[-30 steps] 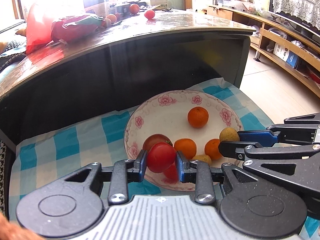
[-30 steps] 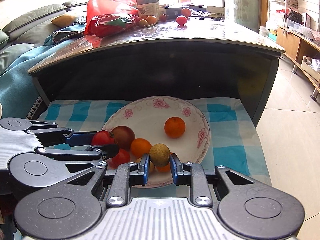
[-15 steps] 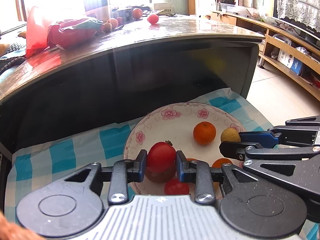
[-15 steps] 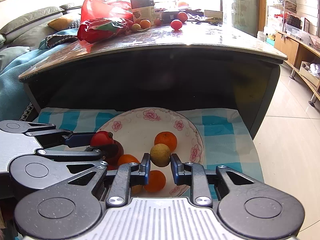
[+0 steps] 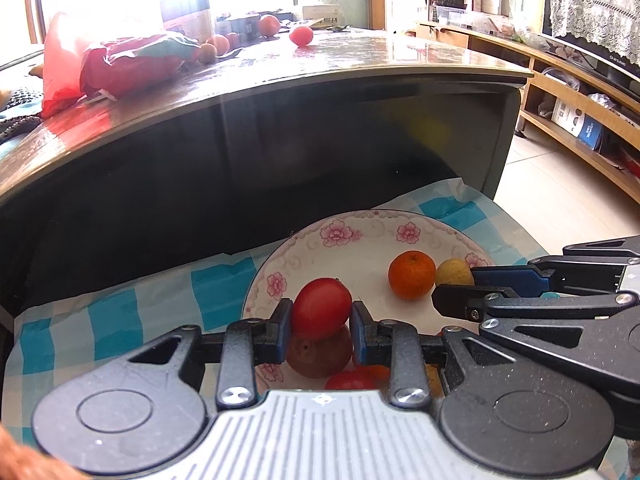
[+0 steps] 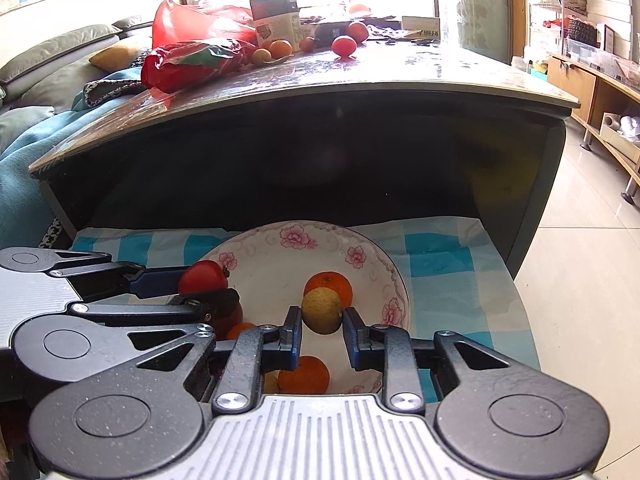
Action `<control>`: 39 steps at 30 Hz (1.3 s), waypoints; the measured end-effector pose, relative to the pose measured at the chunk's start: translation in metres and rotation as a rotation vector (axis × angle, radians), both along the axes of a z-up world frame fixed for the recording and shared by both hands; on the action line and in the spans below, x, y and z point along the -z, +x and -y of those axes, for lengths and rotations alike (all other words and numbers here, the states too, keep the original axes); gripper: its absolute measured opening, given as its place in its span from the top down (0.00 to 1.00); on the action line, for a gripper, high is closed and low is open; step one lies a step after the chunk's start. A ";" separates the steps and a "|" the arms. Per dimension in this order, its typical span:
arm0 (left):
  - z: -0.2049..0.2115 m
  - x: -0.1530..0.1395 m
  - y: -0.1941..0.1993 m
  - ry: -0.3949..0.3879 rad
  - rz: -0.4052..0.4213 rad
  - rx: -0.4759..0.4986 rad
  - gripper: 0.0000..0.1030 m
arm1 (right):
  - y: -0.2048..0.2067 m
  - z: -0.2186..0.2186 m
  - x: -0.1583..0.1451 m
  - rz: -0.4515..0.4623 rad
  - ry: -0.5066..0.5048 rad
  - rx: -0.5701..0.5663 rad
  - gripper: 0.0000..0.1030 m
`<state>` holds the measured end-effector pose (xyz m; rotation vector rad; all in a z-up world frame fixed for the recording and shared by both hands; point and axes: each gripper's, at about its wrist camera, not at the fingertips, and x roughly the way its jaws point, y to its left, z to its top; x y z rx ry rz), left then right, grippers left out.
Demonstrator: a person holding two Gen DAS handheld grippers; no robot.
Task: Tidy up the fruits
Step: 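Lower both tools into the plate and open them to release the fruits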
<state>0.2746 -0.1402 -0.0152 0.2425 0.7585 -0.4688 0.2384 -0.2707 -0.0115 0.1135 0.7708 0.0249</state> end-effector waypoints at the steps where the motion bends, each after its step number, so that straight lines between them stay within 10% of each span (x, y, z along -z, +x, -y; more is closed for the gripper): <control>1: 0.001 0.001 0.000 0.002 0.003 0.001 0.63 | 0.000 0.000 0.001 -0.001 0.001 0.000 0.81; 39: -0.013 -0.016 -0.005 -0.011 0.043 -0.054 0.56 | -0.002 -0.001 -0.003 0.014 -0.036 0.026 0.61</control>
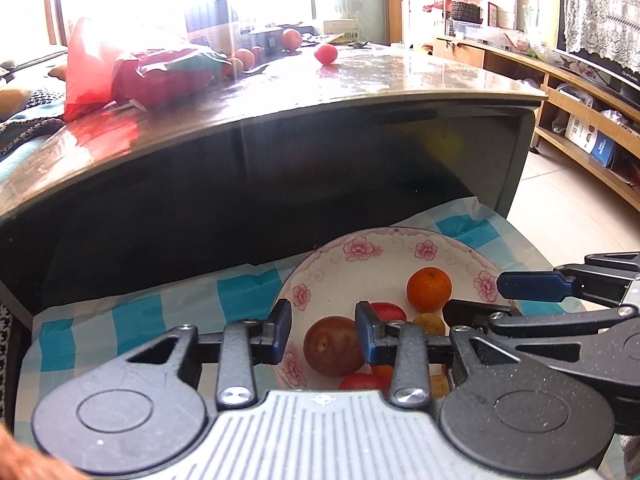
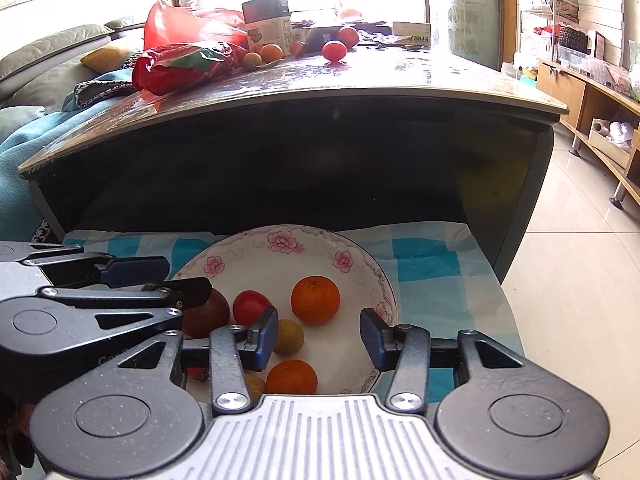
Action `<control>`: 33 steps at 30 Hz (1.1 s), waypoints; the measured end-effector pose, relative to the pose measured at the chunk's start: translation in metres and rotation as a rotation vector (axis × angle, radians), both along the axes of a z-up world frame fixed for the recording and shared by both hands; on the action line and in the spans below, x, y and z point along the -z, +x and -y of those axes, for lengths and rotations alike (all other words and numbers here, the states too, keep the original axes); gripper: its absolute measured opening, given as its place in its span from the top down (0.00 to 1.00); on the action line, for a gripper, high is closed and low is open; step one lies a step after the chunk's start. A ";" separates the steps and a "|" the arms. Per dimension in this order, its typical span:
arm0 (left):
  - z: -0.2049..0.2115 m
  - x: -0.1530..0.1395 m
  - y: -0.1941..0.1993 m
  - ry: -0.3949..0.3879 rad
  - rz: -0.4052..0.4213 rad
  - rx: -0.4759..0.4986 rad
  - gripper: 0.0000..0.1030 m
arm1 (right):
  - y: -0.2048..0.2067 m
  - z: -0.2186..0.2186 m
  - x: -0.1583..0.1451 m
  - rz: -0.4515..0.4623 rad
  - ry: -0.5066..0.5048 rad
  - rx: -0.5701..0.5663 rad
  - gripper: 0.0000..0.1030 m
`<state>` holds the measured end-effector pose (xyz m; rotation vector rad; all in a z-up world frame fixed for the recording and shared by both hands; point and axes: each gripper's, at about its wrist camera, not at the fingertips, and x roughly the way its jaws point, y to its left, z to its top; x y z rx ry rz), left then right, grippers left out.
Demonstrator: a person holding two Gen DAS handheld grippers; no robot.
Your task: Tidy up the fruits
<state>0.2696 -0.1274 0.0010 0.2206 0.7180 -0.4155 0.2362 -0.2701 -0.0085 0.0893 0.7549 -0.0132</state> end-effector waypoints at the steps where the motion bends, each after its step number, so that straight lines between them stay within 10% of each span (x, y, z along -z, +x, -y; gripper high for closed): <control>1: -0.001 -0.003 -0.002 0.000 0.004 -0.003 0.56 | -0.001 -0.001 -0.001 -0.001 -0.001 0.001 0.61; 20: -0.017 -0.038 -0.042 0.019 0.030 -0.053 0.46 | -0.033 -0.011 -0.035 0.017 -0.018 0.021 0.51; 33: -0.030 -0.041 -0.090 0.041 0.059 -0.095 0.21 | -0.079 -0.012 -0.047 0.020 -0.018 0.048 0.48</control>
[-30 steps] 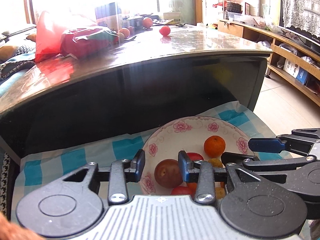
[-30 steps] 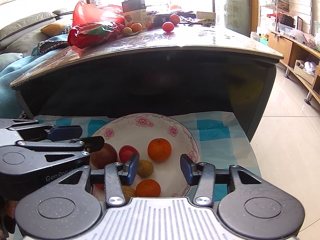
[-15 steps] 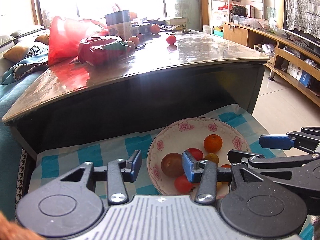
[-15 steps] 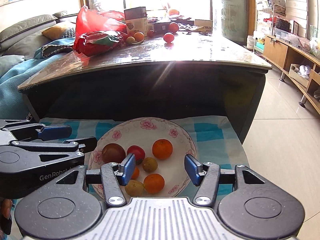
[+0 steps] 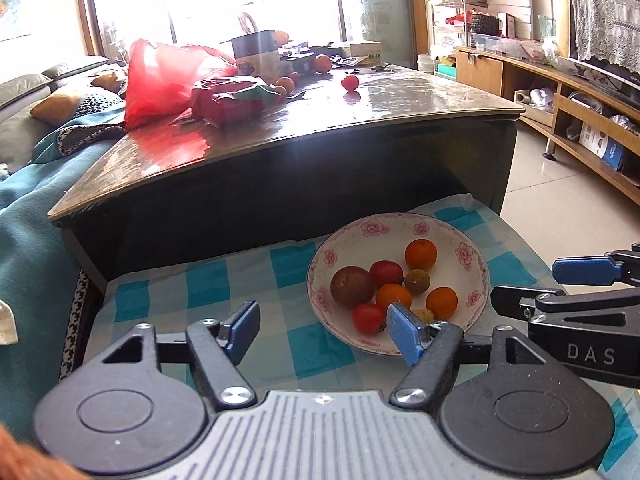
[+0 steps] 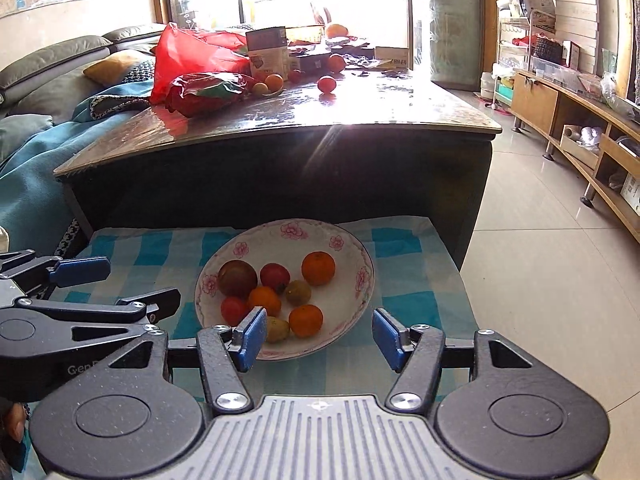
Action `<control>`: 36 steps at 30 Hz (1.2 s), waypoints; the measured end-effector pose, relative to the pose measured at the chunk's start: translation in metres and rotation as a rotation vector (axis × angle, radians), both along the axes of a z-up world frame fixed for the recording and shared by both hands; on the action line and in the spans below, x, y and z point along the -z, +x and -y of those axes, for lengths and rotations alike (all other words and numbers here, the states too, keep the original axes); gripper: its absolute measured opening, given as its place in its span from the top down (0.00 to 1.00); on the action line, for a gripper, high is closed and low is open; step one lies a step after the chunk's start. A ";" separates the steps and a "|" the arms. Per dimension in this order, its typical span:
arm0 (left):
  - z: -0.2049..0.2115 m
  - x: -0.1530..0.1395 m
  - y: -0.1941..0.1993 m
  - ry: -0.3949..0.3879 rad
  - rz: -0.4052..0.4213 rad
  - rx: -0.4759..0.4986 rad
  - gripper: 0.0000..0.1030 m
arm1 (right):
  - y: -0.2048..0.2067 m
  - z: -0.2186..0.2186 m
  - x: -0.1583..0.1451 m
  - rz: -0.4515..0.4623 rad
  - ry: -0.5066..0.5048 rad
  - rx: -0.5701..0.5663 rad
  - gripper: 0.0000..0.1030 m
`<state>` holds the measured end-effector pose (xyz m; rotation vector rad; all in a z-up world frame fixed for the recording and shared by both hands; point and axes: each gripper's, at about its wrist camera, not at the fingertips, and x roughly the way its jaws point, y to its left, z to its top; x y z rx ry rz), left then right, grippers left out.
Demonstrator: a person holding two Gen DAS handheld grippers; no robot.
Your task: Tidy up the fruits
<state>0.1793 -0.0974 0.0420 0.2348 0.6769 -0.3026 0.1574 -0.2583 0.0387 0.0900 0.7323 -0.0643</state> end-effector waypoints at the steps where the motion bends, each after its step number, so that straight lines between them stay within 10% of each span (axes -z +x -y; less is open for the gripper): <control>1: -0.002 0.000 -0.003 -0.005 -0.001 -0.005 0.19 | -0.003 0.000 0.000 -0.001 0.004 0.001 0.48; 15: -0.015 0.006 -0.045 -0.002 -0.006 -0.036 0.00 | -0.045 -0.009 -0.002 0.001 0.028 0.016 0.46; 36: -0.033 0.010 -0.111 0.002 -0.011 -0.056 0.00 | -0.113 -0.025 0.006 -0.035 0.054 0.047 0.45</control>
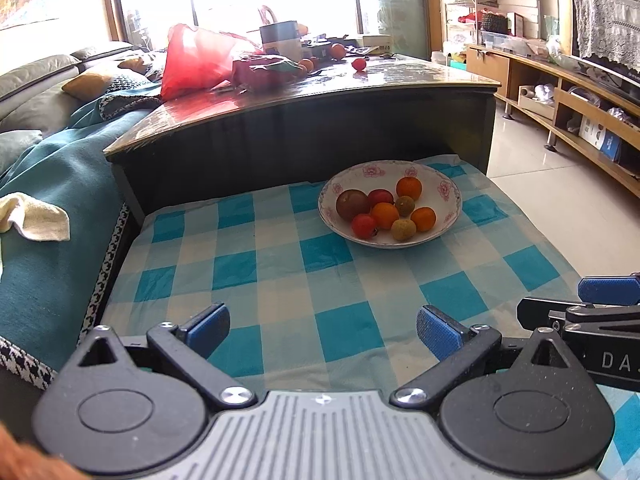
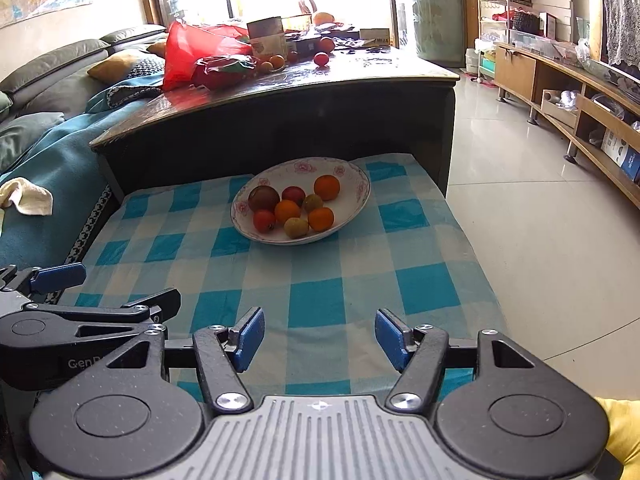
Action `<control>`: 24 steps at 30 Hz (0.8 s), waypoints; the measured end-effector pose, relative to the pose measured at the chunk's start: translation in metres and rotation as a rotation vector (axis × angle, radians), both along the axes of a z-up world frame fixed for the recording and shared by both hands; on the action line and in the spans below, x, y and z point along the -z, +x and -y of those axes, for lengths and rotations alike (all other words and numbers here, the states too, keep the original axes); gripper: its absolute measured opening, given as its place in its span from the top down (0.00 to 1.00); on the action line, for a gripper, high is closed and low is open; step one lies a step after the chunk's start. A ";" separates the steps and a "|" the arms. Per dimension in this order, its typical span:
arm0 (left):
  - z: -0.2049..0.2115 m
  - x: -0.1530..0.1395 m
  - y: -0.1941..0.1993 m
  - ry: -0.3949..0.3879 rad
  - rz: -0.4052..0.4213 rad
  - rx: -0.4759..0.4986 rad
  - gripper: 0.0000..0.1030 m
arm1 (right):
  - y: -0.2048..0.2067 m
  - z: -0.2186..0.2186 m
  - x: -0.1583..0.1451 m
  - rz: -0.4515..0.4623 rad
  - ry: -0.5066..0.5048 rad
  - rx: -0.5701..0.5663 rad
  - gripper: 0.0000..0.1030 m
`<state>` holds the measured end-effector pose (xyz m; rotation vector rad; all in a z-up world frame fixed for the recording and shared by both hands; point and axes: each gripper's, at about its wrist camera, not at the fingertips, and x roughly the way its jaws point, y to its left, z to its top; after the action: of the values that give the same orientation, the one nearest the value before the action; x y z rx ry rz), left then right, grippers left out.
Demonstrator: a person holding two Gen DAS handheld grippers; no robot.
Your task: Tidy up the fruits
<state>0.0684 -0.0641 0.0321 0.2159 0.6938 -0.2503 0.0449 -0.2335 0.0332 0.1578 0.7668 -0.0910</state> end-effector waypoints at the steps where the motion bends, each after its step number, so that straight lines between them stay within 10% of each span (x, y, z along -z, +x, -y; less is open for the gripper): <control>1: -0.001 0.000 -0.003 0.000 0.000 0.002 0.00 | -0.003 -0.001 0.001 -0.003 0.003 0.001 0.45; 24: -0.011 0.016 -0.060 0.052 -0.017 0.018 0.00 | -0.052 -0.015 0.013 -0.059 0.017 0.029 0.44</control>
<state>0.0081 -0.0528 0.0162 0.2698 0.7159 -0.2513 -0.0071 -0.2187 0.0199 0.1834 0.8246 -0.1171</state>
